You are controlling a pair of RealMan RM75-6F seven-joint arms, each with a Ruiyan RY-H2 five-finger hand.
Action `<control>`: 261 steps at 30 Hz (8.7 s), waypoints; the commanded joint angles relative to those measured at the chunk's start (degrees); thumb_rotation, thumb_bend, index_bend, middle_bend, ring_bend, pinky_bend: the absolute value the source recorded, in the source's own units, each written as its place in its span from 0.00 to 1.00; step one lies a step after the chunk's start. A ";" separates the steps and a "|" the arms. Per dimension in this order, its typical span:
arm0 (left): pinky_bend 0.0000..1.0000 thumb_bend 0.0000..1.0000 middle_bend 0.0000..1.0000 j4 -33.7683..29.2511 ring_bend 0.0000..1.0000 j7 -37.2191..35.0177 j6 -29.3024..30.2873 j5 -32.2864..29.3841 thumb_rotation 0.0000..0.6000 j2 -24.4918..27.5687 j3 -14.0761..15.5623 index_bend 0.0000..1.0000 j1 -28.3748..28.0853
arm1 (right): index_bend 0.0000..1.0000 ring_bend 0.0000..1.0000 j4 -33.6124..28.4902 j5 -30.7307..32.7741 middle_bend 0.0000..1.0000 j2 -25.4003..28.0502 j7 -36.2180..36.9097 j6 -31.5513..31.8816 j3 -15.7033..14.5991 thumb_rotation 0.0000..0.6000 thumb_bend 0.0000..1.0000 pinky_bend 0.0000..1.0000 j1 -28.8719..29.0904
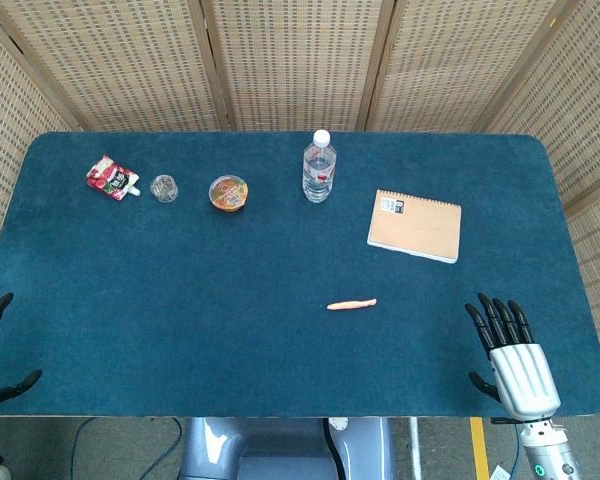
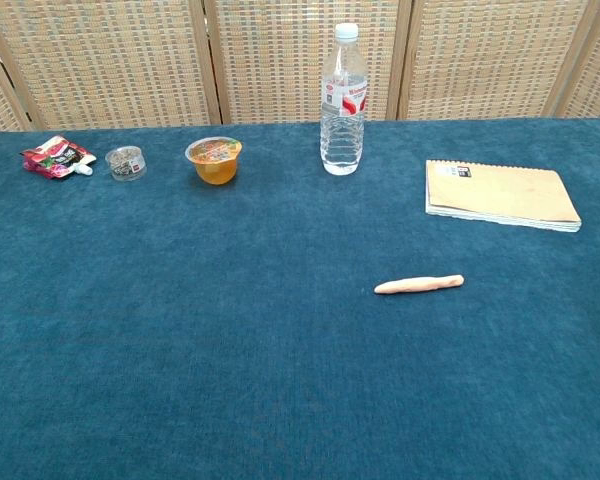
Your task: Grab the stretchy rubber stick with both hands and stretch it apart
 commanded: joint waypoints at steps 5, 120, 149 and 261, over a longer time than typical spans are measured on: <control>0.00 0.00 0.00 -0.01 0.00 -0.08 -0.25 -0.54 1.00 0.06 -0.16 0.00 -0.07 | 0.00 0.00 0.08 -0.06 0.00 -0.19 0.17 -0.06 -0.07 1.00 0.00 0.00 0.05; 0.00 0.00 0.00 7.14 0.00 6.41 -4.70 -6.14 1.00 -7.80 -5.97 0.00 -7.35 | 0.63 0.00 14.99 37.67 0.15 -18.60 14.71 -44.20 14.91 1.00 0.57 0.00 38.45; 0.00 0.00 0.00 12.64 0.00 0.38 -20.35 4.53 1.00 -6.88 -13.41 0.25 -30.94 | 0.64 0.00 4.81 77.78 0.16 -15.28 15.25 -46.97 24.29 1.00 0.60 0.00 61.45; 0.00 0.73 0.00 19.92 0.00 11.60 -25.09 -3.23 1.00 -31.97 -10.89 0.68 -45.70 | 0.66 0.00 2.70 73.26 0.18 -14.32 23.41 -46.83 20.09 1.00 0.63 0.00 59.75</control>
